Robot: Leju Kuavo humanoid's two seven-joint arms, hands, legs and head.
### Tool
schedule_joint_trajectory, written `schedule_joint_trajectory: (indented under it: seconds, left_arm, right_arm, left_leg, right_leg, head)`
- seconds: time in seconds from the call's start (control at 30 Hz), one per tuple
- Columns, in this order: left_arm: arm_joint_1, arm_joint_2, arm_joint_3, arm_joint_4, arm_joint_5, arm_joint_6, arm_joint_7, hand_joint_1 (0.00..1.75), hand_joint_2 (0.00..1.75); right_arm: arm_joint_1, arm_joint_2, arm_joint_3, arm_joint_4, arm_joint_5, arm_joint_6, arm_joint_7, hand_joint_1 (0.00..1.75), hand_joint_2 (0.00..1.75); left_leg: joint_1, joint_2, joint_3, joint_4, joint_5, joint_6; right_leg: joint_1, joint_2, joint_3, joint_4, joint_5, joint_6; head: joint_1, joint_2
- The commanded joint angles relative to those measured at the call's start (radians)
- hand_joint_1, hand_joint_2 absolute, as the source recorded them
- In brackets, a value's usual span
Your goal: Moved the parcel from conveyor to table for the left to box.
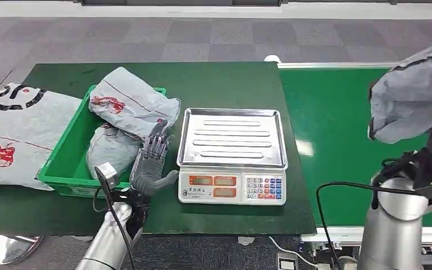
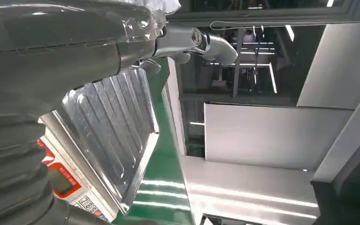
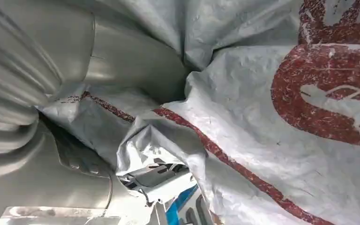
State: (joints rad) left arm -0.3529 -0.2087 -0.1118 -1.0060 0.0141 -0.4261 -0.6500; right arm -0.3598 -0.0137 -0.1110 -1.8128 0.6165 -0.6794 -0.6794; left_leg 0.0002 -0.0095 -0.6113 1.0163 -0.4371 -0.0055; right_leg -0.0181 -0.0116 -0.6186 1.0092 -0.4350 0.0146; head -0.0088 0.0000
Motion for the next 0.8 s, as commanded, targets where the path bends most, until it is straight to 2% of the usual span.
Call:
schedule_joint_trajectory:
  seconds: [0.03,0.07,0.1,0.17,0.2,0.23,0.27,0.33,0.37,0.4,0.47,0.67,0.8]
  left_arm:
    - [-0.026,0.042,-0.07,0.057,-0.008,-0.021,-0.048,0.0,1.75]
    - [-0.023,0.045,-0.078,0.054,-0.002,-0.017,-0.048,0.0,1.75]
    - [-0.021,0.046,-0.08,0.052,0.0,-0.016,-0.048,0.0,1.75]
    - [-0.022,0.047,-0.082,0.057,0.002,-0.012,-0.048,0.0,1.75]
    - [-0.022,0.048,-0.083,0.057,0.001,-0.011,-0.048,0.0,1.75]
    - [-0.025,0.048,-0.083,0.062,0.002,-0.012,-0.048,0.0,1.75]
    - [-0.035,0.046,-0.082,0.074,0.003,-0.009,-0.048,0.0,1.75]
    - [-0.041,0.045,-0.082,0.081,0.003,-0.007,-0.048,0.0,1.75]
    - [-0.048,0.046,-0.08,0.09,0.005,-0.005,-0.048,0.0,1.75]
    - [-0.046,0.047,-0.079,0.089,0.005,-0.005,-0.048,0.0,1.75]
    - [-0.042,0.049,-0.078,0.084,0.006,-0.006,-0.048,0.0,1.75]
    - [-0.026,0.056,-0.075,0.065,0.007,-0.008,-0.048,0.0,1.75]
    - [-0.035,0.054,-0.075,0.072,0.006,-0.005,-0.048,0.0,1.75]
  right_arm:
    - [-0.088,-0.244,0.239,0.31,0.113,0.252,0.25,1.75,1.75]
    - [-0.155,-0.269,0.553,0.601,0.161,0.629,0.511,1.75,1.75]
    - [-0.241,-0.224,0.671,0.87,0.142,0.967,0.44,1.75,1.75]
    - [-0.292,-0.193,0.733,1.033,0.173,0.908,0.412,1.75,1.75]
    - [-0.302,-0.207,0.756,1.047,0.192,0.919,0.417,1.75,1.75]
    - [-0.315,-0.217,0.771,1.053,0.199,0.947,0.416,1.75,1.75]
    - [-0.337,-0.224,0.795,1.052,0.2,0.995,0.41,1.75,1.75]
    - [-0.349,-0.224,0.802,1.047,0.194,1.013,0.41,1.75,1.75]
    - [-0.364,-0.224,0.814,1.039,0.188,1.038,0.42,1.75,1.75]
    - [-0.363,-0.225,0.816,1.036,0.186,1.039,0.421,1.75,1.75]
    - [-0.358,-0.229,0.821,1.03,0.183,1.038,0.422,1.75,1.75]
    - [-0.345,-0.237,0.838,1.006,0.158,1.015,0.426,1.75,1.75]
    - [-0.354,-0.232,0.856,1.017,0.149,1.017,0.423,1.75,1.75]
  left_leg:
    - [0.002,0.003,0.005,-0.003,-0.001,-0.001]
    - [0.002,0.002,0.005,-0.003,-0.001,-0.001]
    - [0.003,0.005,0.01,-0.008,0.0,-0.001]
    - [0.001,0.025,0.011,-0.004,-0.003,0.0]
    - [0.002,0.028,0.012,-0.006,-0.002,0.0]
    - [0.001,0.028,0.002,-0.007,-0.004,-0.002]
    - [0.003,0.014,-0.003,-0.004,-0.003,-0.001]
    - [0.004,0.01,0.0,-0.004,-0.001,-0.002]
    - [0.003,0.006,0.011,-0.006,0.0,-0.003]
    - [0.003,0.002,0.004,-0.001,0.002,0.0]
    - [0.003,-0.016,-0.004,-0.001,0.009,-0.002]
    - [0.003,-0.005,-0.002,-0.002,0.005,-0.003]
    - [0.003,-0.006,-0.003,-0.002,0.006,-0.003]
  right_leg:
    - [0.002,0.003,0.005,-0.004,0.001,-0.002]
    - [0.002,0.002,0.005,-0.004,0.001,-0.002]
    - [0.003,0.005,0.011,-0.011,0.002,-0.003]
    - [0.001,0.025,0.006,-0.006,0.007,-0.001]
    - [0.002,0.028,0.006,-0.008,0.009,-0.001]
    - [0.001,0.029,0.007,-0.007,0.009,-0.002]
    - [0.003,0.014,0.008,-0.004,0.005,-0.001]
    - [0.004,0.01,0.007,-0.005,0.003,-0.004]
    - [0.003,0.006,0.009,-0.007,0.002,-0.003]
    - [0.004,0.003,0.004,-0.004,0.003,-0.002]
    - [0.003,-0.013,0.001,-0.003,0.003,0.001]
    - [0.003,-0.001,0.001,-0.004,0.004,0.0]
    - [0.002,-0.002,0.0,-0.004,0.004,0.0]
  head:
    - [0.0,0.0]
    - [0.0,0.0]
    - [0.0,0.0]
    - [0.0,0.0]
    - [-0.001,0.0]
    - [0.001,0.0]
    - [0.001,0.0]
    - [0.002,0.0]
    - [0.0,0.0]
    - [0.001,0.0]
    - [0.002,0.0]
    - [0.002,0.0]
    - [0.001,0.0]
